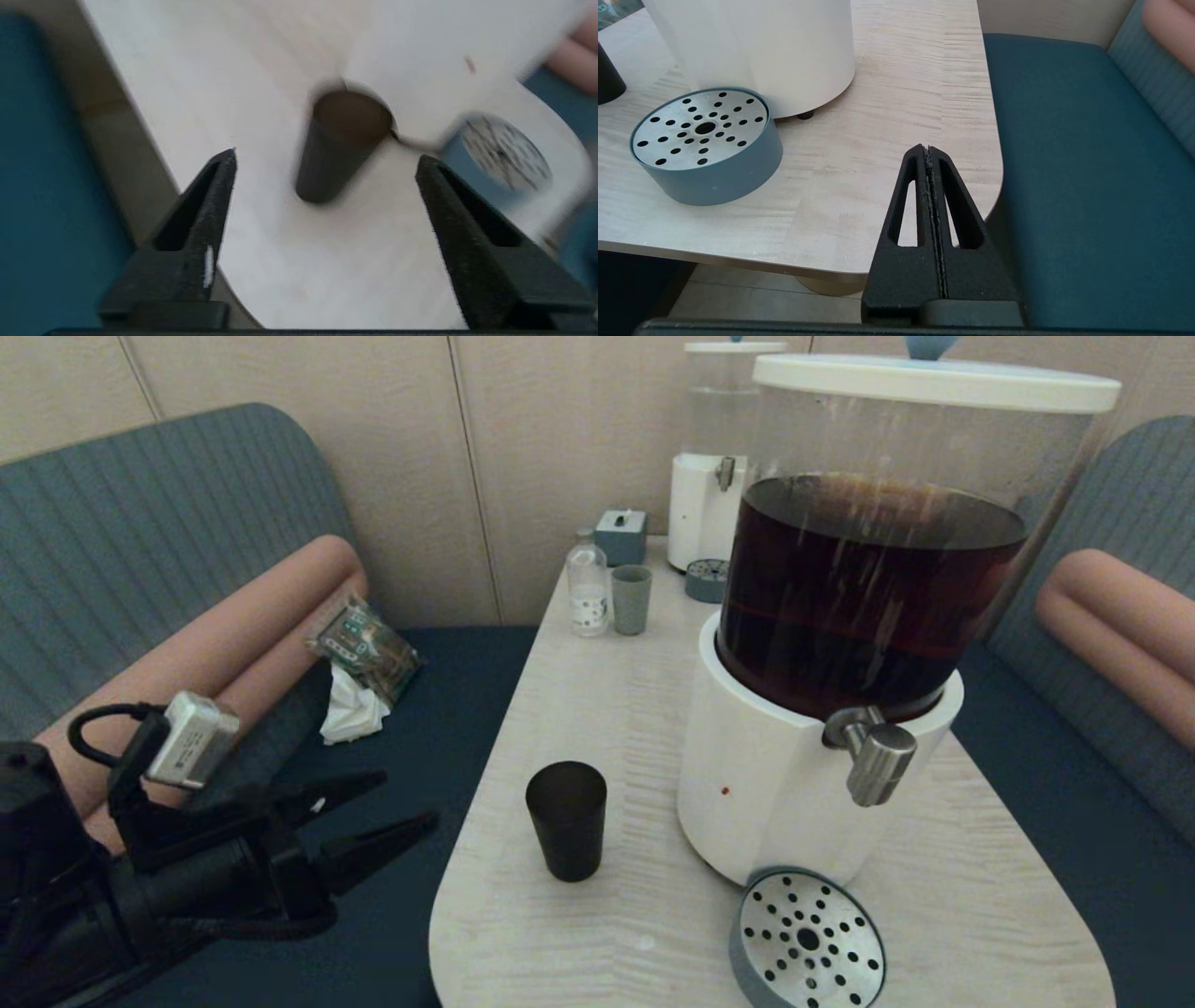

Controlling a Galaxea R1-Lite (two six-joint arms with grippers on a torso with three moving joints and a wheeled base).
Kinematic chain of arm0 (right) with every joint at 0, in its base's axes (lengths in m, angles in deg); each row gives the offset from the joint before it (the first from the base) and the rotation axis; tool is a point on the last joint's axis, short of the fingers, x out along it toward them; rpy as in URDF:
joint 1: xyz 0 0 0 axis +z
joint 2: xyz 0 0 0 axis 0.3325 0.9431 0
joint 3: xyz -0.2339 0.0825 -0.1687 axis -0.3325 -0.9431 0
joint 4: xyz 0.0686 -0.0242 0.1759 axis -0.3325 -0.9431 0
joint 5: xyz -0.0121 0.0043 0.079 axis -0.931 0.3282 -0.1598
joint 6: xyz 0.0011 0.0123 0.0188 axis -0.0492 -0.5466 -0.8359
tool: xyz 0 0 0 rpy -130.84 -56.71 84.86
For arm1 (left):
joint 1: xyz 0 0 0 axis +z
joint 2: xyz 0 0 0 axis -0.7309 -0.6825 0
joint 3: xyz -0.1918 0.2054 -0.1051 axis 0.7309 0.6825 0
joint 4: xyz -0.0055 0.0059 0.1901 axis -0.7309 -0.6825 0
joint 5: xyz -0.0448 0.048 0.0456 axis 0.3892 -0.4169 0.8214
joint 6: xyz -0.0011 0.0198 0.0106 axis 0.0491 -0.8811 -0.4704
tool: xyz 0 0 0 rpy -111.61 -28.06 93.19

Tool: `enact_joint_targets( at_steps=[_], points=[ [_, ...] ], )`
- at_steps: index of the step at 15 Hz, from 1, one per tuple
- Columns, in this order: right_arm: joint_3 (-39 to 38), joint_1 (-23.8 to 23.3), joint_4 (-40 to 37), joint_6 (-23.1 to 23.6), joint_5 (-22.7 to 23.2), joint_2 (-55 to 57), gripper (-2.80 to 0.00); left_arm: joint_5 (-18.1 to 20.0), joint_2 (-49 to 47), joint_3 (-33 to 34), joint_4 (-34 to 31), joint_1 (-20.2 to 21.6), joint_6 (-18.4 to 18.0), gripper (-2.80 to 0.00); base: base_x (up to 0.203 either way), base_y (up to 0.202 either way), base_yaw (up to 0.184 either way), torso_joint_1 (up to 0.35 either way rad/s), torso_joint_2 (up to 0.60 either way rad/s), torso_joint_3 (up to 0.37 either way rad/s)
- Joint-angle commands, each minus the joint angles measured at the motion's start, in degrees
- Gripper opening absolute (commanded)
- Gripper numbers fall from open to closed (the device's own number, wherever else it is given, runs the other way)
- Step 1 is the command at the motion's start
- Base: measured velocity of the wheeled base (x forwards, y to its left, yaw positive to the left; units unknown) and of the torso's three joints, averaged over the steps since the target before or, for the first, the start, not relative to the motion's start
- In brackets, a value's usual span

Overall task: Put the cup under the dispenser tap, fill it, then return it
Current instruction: Pick up the cup

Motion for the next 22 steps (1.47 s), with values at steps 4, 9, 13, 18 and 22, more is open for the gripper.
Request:
enact_joint_targets(
  at_steps=[4,9,13,18,22],
  points=[
    [-0.4,0.0,0.0,0.0,0.0,-0.4,-2.8,7.4,-13.6,1.6,9.8,0.1,-4.1,0.0,0.0,0.0,0.0,0.0,0.0,0.0],
    [-0.4,0.0,0.0,0.0,0.0,-0.4,-2.8,18.7,-25.6,-1.6,23.8,1.3,-8.9,0.0,0.0,0.0,0.0,0.0,0.0,0.0],
    [-0.4,0.0,0.0,0.0,0.0,-0.4,-2.8,22.0,-31.5,-3.0,25.9,1.8,-8.9,0.0,0.0,0.0,0.0,0.0,0.0,0.0],
    [-0.4,0.0,0.0,0.0,0.0,-0.4,-2.8,25.0,-36.1,-8.1,25.8,0.9,-9.2,0.0,0.0,0.0,0.0,0.0,0.0,0.0],
    [-0.4,0.0,0.0,0.0,0.0,-0.4,-2.8,26.8,-38.2,-9.2,26.0,-0.5,-9.2,0.0,0.0,0.0,0.0,0.0,0.0,0.0]
  ],
)
